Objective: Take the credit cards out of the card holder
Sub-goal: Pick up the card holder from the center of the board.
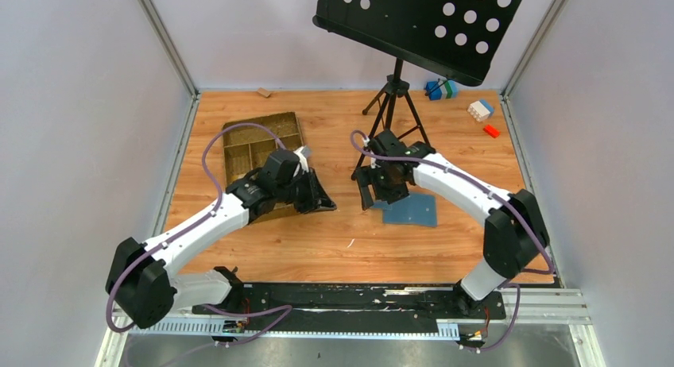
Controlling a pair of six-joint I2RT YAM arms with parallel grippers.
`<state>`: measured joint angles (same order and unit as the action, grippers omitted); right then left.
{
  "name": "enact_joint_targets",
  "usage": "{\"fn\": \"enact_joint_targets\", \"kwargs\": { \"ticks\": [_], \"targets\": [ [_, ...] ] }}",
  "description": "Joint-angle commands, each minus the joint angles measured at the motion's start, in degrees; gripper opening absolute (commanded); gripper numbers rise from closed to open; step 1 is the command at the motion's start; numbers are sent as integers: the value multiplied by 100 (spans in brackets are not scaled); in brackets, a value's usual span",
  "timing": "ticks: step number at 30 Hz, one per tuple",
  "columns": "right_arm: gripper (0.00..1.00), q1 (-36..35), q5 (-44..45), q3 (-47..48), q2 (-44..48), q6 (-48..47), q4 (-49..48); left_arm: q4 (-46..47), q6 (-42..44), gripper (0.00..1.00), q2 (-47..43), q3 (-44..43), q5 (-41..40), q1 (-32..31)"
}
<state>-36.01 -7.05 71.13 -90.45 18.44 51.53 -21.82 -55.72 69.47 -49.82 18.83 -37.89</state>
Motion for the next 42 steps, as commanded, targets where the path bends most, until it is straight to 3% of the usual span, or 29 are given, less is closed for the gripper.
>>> {"fn": "enact_joint_targets", "kwargs": {
  "ticks": [1, 5, 13, 20, 24, 26, 28, 34, 42],
  "targets": [
    [74, -106, 600, 507, -609, -660, -361, -248, 158, 19, -455, 260, -119, 87],
    [74, -124, 913, 889, -1275, -665, -245, -359, 107, 20, -831, 541, -134, 159],
    [76, -121, 1354, 605, -1813, -461, -586, -556, 125, 21, -1215, 735, -119, 291],
    [62, 4, 1184, 110, -1999, -116, -979, -688, 219, 21, -1139, 649, -64, 327],
    [49, 117, 939, -156, -2140, -1, -1193, -720, 237, 21, -1136, 632, -55, 327],
    [37, 126, 917, -211, -2116, 5, -1263, -719, 237, 21, -1121, 616, -47, 330],
    [22, 121, 922, -187, -2028, 12, -1249, -726, 237, 21, -1101, 590, -30, 334],
    [16, -2, 818, 2, -1025, -59, -1001, -651, 233, 21, -1046, 562, 22, 328],
    [2, 25, -840, 505, 533, 160, -706, 283, -56, 27, -1091, 855, 400, 336]
  ]
}}
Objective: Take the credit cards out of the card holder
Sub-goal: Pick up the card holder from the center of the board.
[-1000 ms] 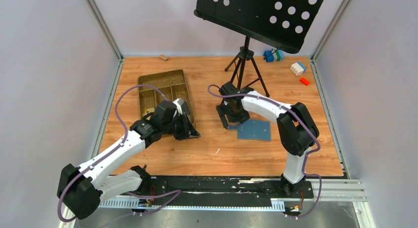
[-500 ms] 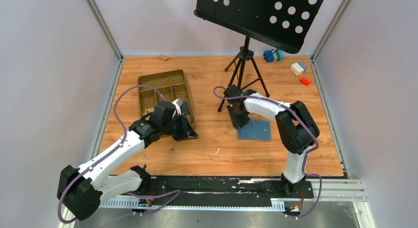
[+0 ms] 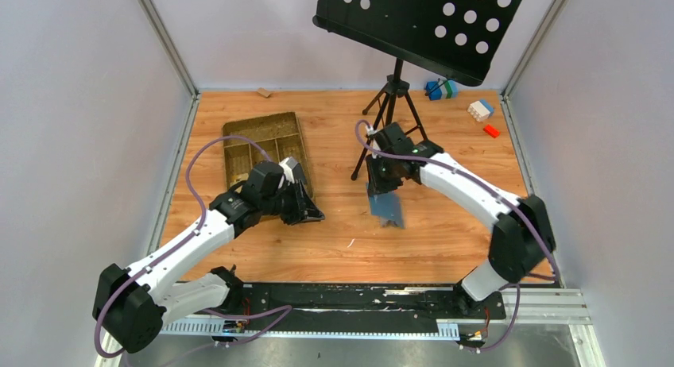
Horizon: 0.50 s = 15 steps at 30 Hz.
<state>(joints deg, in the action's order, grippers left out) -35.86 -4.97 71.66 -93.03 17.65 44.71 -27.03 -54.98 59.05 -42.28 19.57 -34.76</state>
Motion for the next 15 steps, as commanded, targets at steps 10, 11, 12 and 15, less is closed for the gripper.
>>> {"fn": "enact_joint_targets", "kwargs": {
  "ticks": [10, 11, 12, 15],
  "targets": [
    [0, 702, -4249, -175, 1902, 2628, -2671, 1962, -649, 52, -514, 635, 429, 101],
    [0, 750, -4374, -278, 1965, 2911, -3030, 2124, -778, 53, -630, 762, 437, 144],
    [0, 788, -4466, -321, 2001, 3129, -3274, 2323, -927, 55, -754, 901, 460, 184],
    [0, 841, -4652, -237, 1983, 3608, -3683, 3042, -1395, 63, -1018, 1292, 583, 307]
  ]
}}
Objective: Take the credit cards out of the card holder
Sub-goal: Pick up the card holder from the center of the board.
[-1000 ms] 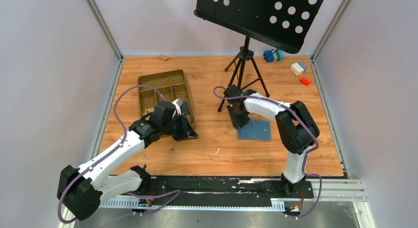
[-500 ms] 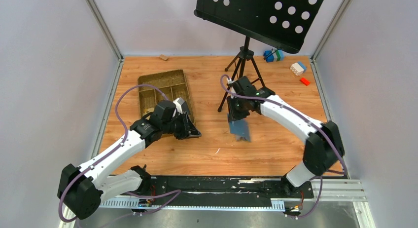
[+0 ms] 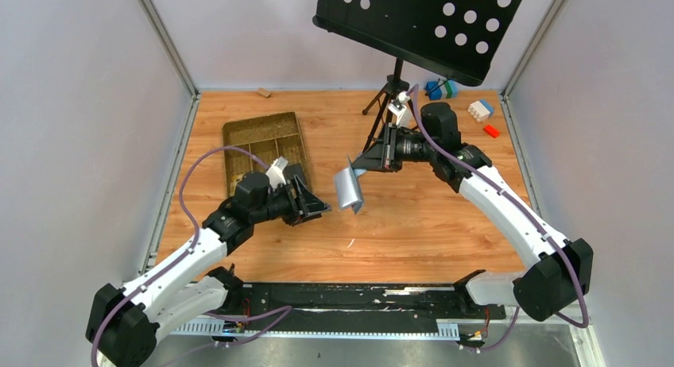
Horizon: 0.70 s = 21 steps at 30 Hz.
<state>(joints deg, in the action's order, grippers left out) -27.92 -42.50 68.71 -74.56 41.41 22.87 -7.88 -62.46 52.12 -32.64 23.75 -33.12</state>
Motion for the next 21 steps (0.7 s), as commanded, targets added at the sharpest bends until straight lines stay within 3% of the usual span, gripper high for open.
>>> {"fn": "enact_joint_targets", "kwargs": {
  "ticks": [1, 9, 11, 21],
  "targets": [
    [0, 54, -946, 80, 122, 1418, -1666, 1316, -744, 64, -347, 430, 224, 155],
    [0, 50, -963, 6, 157, 3293, -3533, 3211, -1752, 71, -362, 823, 381, 157],
    [0, 54, -909, 6, 181, 3607, -3818, 3267, -1895, 71, -335, 777, 381, 159],
    [0, 39, -632, -221, 547, 4235, -4082, 4923, -2723, 74, 279, 653, 411, 159]
  ]
}}
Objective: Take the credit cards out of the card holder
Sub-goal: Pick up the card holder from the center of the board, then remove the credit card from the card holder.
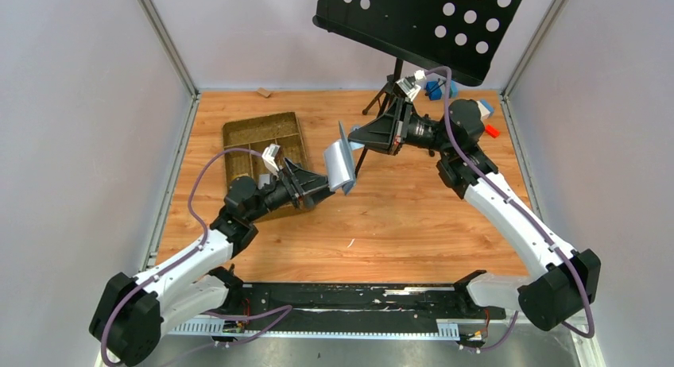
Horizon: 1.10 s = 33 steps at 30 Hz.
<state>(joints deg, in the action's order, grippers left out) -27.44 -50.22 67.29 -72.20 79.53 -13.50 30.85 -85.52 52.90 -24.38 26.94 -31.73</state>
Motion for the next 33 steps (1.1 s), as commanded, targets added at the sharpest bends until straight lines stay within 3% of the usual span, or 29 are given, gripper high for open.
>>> {"fn": "enact_joint_targets", "kwargs": {
  "ticks": [1, 8, 19, 28, 33],
  "targets": [
    [0, -22, 157, -100, 324, 423, -425, 1119, -421, 75, 297, -239, 133, 18],
    [0, -348, 471, -253, 295, 473, -477, 2345, -988, 75, 1142, -564, 503, 17],
    [0, -395, 879, -1020, 347, 1089, -1314, 4376, -2115, 70, 1739, -254, 211, 27],
    [0, -355, 948, -1297, 366, 1134, -1520, 4406, -2191, 41, 1718, -122, 248, 26],
    [0, -354, 856, -1341, 390, 958, -1291, 3594, -1771, 21, 1480, -267, 512, 26]
  ]
}}
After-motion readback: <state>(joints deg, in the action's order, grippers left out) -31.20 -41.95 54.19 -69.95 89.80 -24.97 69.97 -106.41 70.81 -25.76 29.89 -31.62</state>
